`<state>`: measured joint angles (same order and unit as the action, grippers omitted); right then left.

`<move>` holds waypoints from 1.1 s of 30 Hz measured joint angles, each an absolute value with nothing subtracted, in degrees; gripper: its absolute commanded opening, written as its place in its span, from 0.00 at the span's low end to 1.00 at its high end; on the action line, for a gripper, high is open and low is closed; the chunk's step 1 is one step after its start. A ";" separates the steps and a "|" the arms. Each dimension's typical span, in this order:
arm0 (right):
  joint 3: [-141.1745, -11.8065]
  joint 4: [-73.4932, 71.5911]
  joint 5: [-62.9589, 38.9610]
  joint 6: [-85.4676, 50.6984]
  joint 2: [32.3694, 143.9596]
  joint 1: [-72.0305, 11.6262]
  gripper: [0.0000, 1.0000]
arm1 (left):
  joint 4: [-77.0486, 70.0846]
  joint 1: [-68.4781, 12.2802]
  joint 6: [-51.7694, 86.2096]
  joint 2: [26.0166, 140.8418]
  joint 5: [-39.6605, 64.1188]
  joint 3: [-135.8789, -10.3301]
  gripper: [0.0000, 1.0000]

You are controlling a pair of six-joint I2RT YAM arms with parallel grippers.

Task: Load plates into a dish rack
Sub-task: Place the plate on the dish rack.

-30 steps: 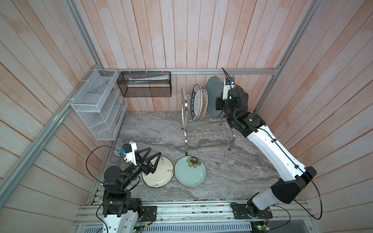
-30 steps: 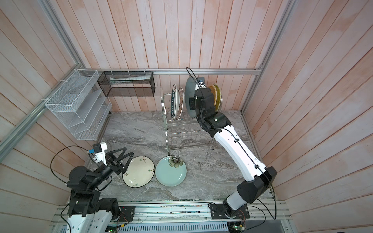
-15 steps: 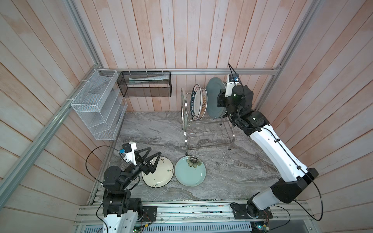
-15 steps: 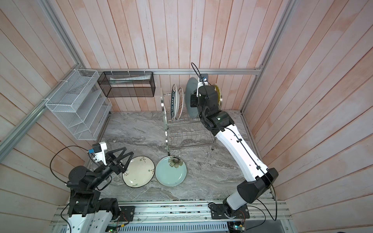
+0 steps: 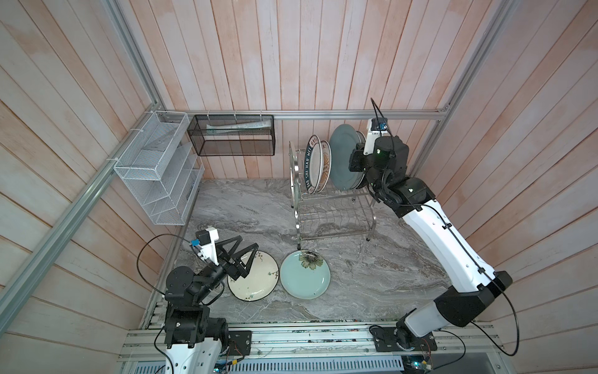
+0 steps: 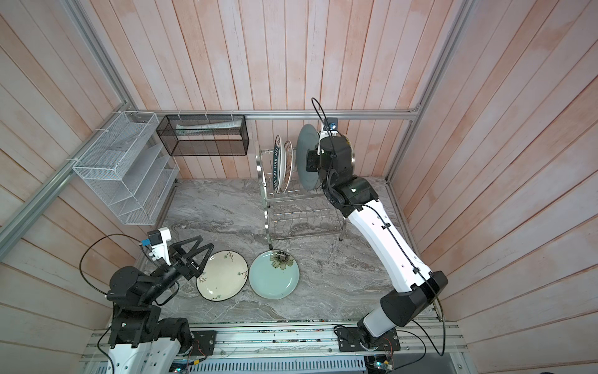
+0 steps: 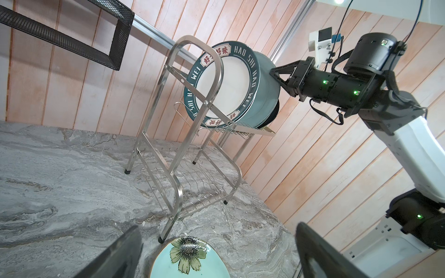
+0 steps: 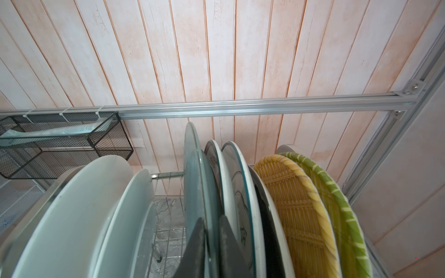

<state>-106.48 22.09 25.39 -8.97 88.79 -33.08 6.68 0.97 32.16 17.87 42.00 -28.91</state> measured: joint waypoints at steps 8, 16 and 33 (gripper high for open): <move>-106.98 23.18 24.75 -7.86 88.75 -32.88 0.02 | 6.63 0.97 32.18 17.87 42.15 -28.91 1.00; -106.98 23.14 24.73 -7.90 88.75 -32.88 0.13 | 6.63 0.97 32.18 17.91 42.15 -28.91 1.00; -106.21 21.87 23.70 -6.85 88.16 -32.86 0.00 | 6.61 1.23 32.58 18.61 42.17 -28.86 1.00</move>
